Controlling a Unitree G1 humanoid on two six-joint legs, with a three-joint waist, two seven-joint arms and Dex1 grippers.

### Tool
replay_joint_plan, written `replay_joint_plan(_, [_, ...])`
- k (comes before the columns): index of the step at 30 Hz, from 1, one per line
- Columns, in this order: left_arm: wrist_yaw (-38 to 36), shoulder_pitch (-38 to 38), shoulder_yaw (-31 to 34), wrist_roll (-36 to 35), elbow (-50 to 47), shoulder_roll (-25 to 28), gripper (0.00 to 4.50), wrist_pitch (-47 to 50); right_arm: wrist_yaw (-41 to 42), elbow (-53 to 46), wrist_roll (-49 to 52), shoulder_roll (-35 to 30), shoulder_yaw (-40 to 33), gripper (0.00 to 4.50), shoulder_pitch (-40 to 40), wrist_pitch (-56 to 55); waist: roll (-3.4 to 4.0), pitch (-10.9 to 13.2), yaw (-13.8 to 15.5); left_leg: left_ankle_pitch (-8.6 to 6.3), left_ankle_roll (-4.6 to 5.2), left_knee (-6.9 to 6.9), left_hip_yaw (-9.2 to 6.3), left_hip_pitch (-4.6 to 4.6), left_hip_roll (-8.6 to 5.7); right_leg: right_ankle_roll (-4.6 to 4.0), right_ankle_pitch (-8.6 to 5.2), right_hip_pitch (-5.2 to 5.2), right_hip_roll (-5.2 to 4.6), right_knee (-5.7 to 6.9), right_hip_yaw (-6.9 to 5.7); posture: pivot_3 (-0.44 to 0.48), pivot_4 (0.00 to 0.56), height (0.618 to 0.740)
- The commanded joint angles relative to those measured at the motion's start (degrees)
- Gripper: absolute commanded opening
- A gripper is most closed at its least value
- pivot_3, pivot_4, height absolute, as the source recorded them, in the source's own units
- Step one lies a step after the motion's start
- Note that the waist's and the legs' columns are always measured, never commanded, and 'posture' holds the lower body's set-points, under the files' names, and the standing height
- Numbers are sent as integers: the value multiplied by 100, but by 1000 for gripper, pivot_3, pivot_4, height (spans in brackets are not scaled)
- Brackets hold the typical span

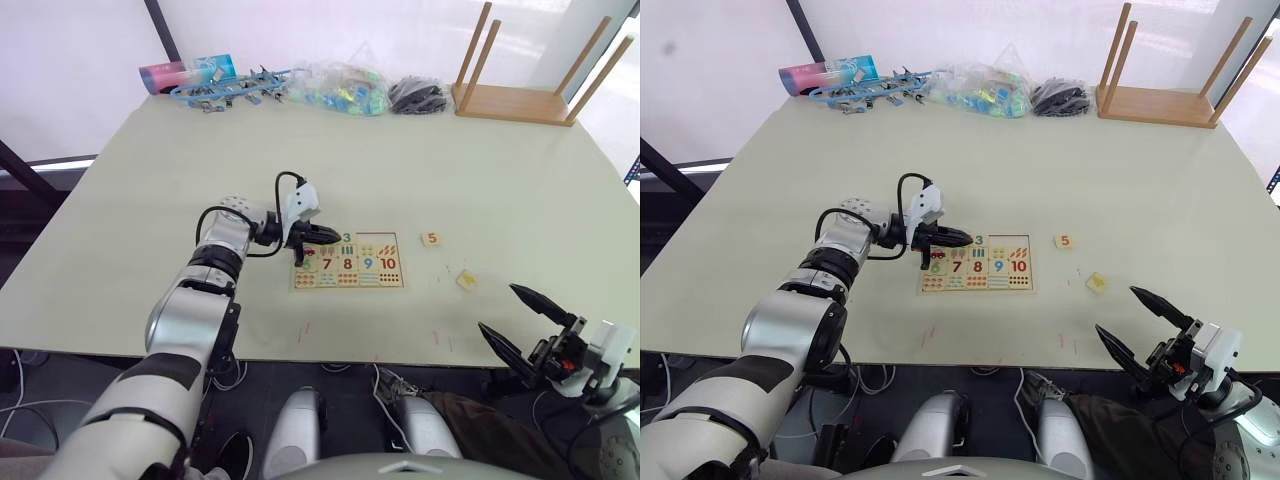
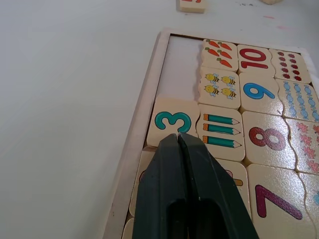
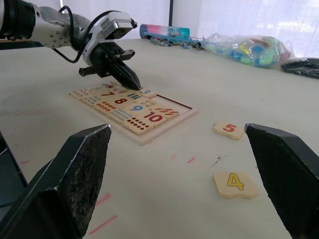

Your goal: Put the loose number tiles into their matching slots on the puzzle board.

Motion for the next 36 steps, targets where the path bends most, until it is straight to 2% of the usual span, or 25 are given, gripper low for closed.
replay_joint_plan(1, [36,-146,2,31,36,-9,53,-110,-27,-193,47,18,-104,4500,32,-131,0,0,-1,0,0,0,0,0,0,0,0,0,0,0,0,0,150,740])
replay_joint_plan(5, [14,-181,92,-38,76,15,53,-123,-22,-181,44,32,-97,4500,31,-144,0,0,0,0,0,0,0,0,0,0,0,0,0,0,0,0,150,740])
replay_joint_plan(12, [-474,-173,473,-495,-101,117,53,80,4,-140,48,27,-93,4500,3,-150,0,0,-2,0,0,0,0,0,0,-1,0,0,0,0,0,0,150,740])
replay_joint_plan(19, [-766,91,832,-911,-610,468,53,371,55,-50,63,9,-98,4500,-37,-145,0,0,-7,0,0,0,0,0,1,-2,-1,0,0,0,0,0,150,740])
replay_joint_plan(24, [-749,620,1112,-1328,-1488,817,53,892,102,64,66,-11,-79,4500,-134,-110,1,-1,-14,0,0,-1,0,3,4,-3,-1,0,0,2,0,0,150,740])
replay_joint_plan(31, [-137,2077,1501,-1895,-3608,1277,53,1894,93,312,2,-107,-122,4500,-327,12,2,-1,-8,0,0,-1,2,4,7,-15,-8,0,-4,3,1,0,150,740])
replay_joint_plan(32, [-24,2298,1569,-1981,-3900,1324,583,2038,72,347,-31,-120,-129,4500,-346,18,3,-1,-2,0,0,-1,2,4,7,-16,-8,0,-4,2,1,0,150,740])
replay_joint_plan(33, [96,2565,1652,-2065,-4222,1376,864,2167,62,383,-48,-141,-135,4500,-367,36,3,-1,-4,0,0,-1,1,5,8,-17,-8,0,-5,3,0,0,150,740])
replay_joint_plan(35, [424,3253,1935,-2250,-4922,1483,1985,2415,-2,501,-133,-222,-171,4500,-428,98,3,-1,10,0,0,-1,3,7,9,-17,-9,0,-6,3,1,0,150,740])
replay_joint_plan(36, [560,3558,2086,-2336,-5200,1513,2167,2516,-43,567,-181,-262,-195,4500,-458,122,10,-6,-20,0,0,-1,1,7,8,-17,-9,1,-6,3,-1,0,150,740])
